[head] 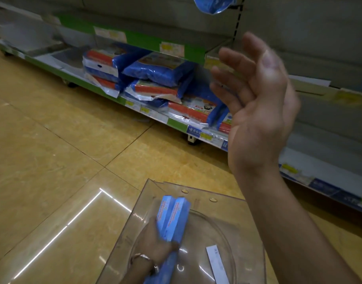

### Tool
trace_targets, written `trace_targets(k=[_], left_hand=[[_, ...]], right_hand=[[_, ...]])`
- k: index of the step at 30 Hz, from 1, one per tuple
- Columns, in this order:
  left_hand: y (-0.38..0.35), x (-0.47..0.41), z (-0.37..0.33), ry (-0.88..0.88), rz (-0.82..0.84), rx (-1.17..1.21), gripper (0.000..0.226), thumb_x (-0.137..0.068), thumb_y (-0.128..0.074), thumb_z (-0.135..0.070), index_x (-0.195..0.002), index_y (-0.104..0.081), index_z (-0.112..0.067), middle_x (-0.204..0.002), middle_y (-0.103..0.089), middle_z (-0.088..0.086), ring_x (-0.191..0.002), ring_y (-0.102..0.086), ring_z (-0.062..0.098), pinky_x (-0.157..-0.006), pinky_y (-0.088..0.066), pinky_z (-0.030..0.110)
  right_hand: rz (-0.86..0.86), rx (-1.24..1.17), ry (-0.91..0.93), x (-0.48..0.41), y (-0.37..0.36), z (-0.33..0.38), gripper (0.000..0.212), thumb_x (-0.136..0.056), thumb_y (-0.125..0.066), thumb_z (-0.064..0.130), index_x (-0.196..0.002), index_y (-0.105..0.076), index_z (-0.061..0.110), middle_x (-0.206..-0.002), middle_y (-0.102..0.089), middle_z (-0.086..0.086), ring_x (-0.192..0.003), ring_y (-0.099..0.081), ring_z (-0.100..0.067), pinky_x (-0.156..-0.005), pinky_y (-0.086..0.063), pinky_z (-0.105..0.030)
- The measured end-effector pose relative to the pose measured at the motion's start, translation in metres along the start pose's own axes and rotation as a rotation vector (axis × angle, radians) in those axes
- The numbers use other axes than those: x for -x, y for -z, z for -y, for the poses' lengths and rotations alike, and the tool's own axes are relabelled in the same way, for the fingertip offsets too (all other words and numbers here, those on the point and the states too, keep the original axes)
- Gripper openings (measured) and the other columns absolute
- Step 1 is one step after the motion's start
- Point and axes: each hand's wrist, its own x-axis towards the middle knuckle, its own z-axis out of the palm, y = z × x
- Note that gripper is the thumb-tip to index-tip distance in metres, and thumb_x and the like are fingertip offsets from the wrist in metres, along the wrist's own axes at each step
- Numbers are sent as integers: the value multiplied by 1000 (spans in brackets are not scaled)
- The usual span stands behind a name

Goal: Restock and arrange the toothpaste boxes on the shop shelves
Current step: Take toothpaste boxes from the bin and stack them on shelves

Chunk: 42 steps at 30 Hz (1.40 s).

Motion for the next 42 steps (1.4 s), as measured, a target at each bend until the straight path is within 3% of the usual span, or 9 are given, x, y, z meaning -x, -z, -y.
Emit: trace_targets(k=[4,10,13,18,22,29,34,37,42], left_hand=[[22,18,-41,-101,145,407,79,-31,-83,-27,-105,-54,-26,-94,-69,10,-77,-69,26,-67,-58,46],[96,62,-127,-536,324,812,86,-46,-78,-13,-125,-45,-9,-92,-68,6,-78,-66,21,-63,-53,29],[137,82,-170,-641,362,949,87,-45,-76,-10,-125,-44,1,-99,-65,8,-88,-64,24,-73,-56,34],[189,114,-241,-677,423,1218,95,-42,-84,-27,-122,-47,7,-110,-54,24,-98,-54,41,-89,-45,50],[226,156,-317,-686,385,1424,91,-52,-81,-26,-129,-41,5,-119,-46,25,-106,-50,43,-96,-42,53],[300,245,-493,-634,76,1303,112,-50,-81,-66,-130,-48,5,-133,-47,37,-121,-48,52,-100,-36,69],[360,304,-620,-825,-203,1255,38,-74,-60,-39,-103,-53,-15,-95,-65,2,-92,-60,28,-82,-47,52],[395,342,-688,-777,-84,1269,45,-74,-64,-48,-104,-62,-15,-97,-70,2,-91,-65,21,-74,-53,33],[429,399,-770,-653,381,1301,66,-48,-80,-54,-101,-76,-15,-106,-73,13,-91,-71,22,-68,-58,30]], right_hand=[[11,38,-13,3,-4,3,36,-92,-38,23,-121,-54,8,-110,-65,-14,-97,-66,-26,-82,-55,-35],[35,234,20,8,-6,4,43,-86,-45,37,-122,-54,14,-112,-66,-5,-105,-64,-16,-86,-53,-29],[98,337,-133,10,-6,8,48,-80,-49,48,-122,-54,26,-114,-64,7,-108,-61,-6,-88,-52,-28],[580,353,-522,-16,-28,64,43,-81,-58,44,-118,-58,22,-118,-66,2,-107,-64,-13,-89,-53,-33],[550,307,-596,-62,-60,137,45,-76,-68,34,-117,-59,19,-111,-70,4,-97,-68,-8,-79,-55,-24],[489,559,-399,-178,-118,302,46,-67,-75,48,-107,-62,30,-101,-71,12,-94,-68,-7,-85,-55,-46],[430,808,-234,-261,-156,440,55,-68,-72,55,-118,-52,46,-102,-67,23,-93,-64,2,-82,-54,-36],[382,997,-88,-308,-177,516,63,-70,-63,61,-126,-38,50,-107,-66,21,-97,-64,-6,-80,-53,-35],[344,1365,177,-349,-199,595,81,-71,-34,68,-144,-16,41,-129,-55,18,-111,-60,-9,-81,-52,-33]])
